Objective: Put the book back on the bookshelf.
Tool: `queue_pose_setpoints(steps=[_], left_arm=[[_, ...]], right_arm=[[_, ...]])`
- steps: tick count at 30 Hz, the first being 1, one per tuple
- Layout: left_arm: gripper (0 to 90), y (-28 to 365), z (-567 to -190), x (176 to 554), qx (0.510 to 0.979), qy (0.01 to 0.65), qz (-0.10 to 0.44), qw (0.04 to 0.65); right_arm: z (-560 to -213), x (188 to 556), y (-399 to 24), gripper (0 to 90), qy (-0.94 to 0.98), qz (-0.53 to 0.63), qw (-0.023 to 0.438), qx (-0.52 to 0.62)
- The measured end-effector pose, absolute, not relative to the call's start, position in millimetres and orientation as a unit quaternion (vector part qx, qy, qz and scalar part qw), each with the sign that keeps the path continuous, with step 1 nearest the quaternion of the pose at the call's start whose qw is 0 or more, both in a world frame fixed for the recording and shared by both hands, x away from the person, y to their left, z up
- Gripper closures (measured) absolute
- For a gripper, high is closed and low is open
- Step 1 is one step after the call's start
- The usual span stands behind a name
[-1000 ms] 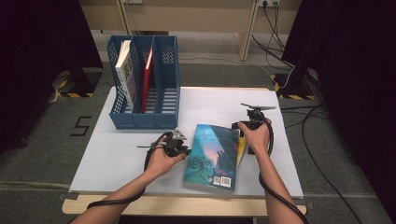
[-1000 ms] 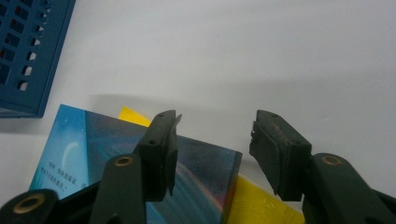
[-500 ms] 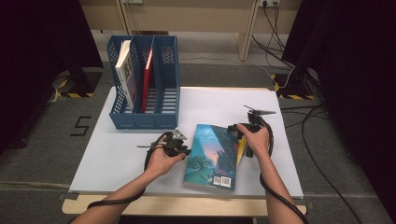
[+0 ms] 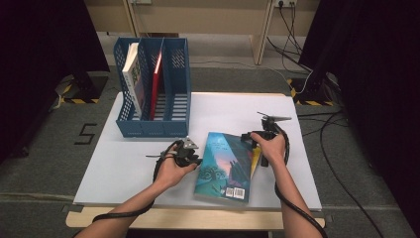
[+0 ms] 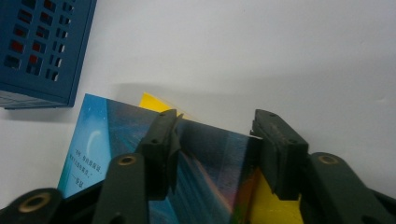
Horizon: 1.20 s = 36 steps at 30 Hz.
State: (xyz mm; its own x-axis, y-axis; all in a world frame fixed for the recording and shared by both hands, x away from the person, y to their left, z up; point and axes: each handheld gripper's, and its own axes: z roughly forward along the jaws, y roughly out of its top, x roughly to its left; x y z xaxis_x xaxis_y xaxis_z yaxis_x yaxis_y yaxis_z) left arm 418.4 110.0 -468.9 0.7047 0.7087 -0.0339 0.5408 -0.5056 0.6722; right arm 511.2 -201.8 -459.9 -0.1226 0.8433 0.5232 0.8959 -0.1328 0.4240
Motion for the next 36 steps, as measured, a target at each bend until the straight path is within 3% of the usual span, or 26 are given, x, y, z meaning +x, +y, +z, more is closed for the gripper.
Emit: queue_pose_setpoints(steps=[9,26,36], left_arm=[[75.2,111.2,-471.3,416.8,0.86,0.362,0.135,0.333],[77.5,109.8,-472.1,416.4,0.859,0.364,0.136,0.333],[78.9,108.4,-472.3,415.9,0.859,0.366,0.136,0.332]], right_arm=[[-436.5,507.7,-193.3,64.7,-0.672,-0.357,0.002,-0.649],[-442.4,506.0,-193.9,52.4,-0.661,-0.347,0.023,-0.665],[-445.6,507.3,-194.0,50.4,-0.671,-0.335,0.025,-0.661]])
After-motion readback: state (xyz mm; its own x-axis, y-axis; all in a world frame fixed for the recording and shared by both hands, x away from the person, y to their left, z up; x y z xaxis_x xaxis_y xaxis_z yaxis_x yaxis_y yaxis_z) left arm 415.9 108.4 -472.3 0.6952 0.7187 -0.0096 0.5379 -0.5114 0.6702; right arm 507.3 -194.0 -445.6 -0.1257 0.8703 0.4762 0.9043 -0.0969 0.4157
